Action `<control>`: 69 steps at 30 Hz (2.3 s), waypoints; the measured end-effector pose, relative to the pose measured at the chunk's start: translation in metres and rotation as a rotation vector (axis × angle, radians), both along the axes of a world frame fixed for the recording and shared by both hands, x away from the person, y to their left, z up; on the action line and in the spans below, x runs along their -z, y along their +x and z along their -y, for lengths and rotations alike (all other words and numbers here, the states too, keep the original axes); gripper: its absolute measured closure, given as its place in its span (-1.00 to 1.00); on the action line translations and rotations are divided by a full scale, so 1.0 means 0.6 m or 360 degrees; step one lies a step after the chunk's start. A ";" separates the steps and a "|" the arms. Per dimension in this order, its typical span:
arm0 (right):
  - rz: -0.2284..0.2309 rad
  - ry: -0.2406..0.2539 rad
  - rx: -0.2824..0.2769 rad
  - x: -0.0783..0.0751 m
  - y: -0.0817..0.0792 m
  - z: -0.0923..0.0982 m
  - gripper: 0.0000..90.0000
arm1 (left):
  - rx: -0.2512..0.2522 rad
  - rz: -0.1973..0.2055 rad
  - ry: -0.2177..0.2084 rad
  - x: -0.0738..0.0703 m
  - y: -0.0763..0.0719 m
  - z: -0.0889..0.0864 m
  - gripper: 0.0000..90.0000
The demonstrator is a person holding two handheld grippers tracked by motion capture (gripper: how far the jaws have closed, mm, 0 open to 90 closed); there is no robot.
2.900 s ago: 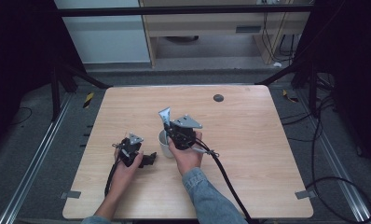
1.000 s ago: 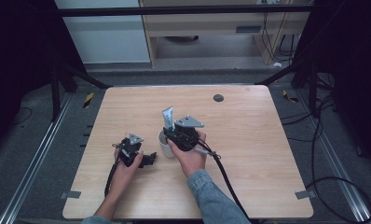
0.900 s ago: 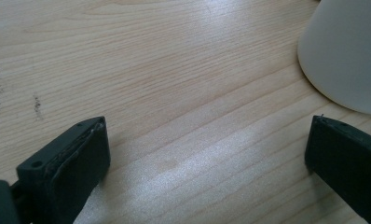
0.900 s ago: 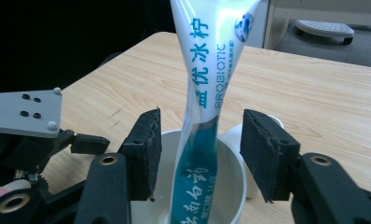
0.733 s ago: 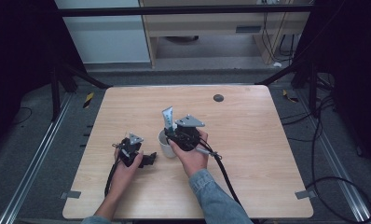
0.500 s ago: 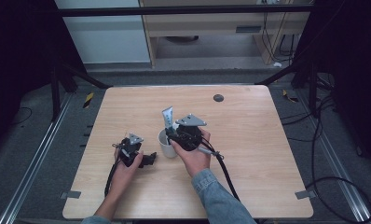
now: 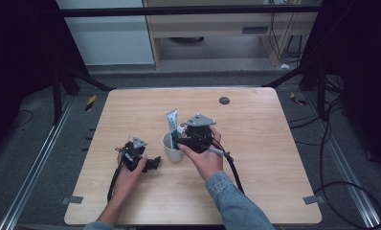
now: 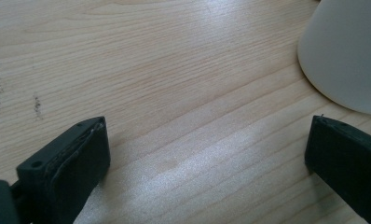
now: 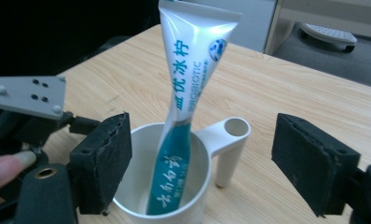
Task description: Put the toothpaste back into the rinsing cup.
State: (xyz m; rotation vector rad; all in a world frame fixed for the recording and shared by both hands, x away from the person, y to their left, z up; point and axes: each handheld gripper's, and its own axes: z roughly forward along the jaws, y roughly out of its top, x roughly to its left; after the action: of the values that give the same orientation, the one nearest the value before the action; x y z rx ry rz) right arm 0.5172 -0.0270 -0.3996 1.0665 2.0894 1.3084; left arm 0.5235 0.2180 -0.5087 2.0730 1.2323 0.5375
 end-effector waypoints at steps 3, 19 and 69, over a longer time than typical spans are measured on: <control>-0.0002 -0.0049 -0.0019 -0.002 0.001 0.009 -0.67 | 0.0004 -0.0002 0.0006 0.000 0.000 0.000 -1.00; 0.0001 -0.0199 -0.0141 -0.007 0.003 0.034 -0.78 | 0.0006 -0.0004 0.0009 0.000 0.000 -0.001 -1.00; -0.0087 -0.0232 0.0072 -0.005 0.010 0.188 -0.82 | 0.0009 -0.0005 0.0011 -0.001 0.000 -0.001 -1.00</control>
State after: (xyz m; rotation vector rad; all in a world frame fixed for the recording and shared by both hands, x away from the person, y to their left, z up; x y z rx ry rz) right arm 0.5235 -0.1398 -0.3965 1.0908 2.1507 1.0987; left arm 0.5236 0.2185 -0.5083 2.0834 1.2274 0.5368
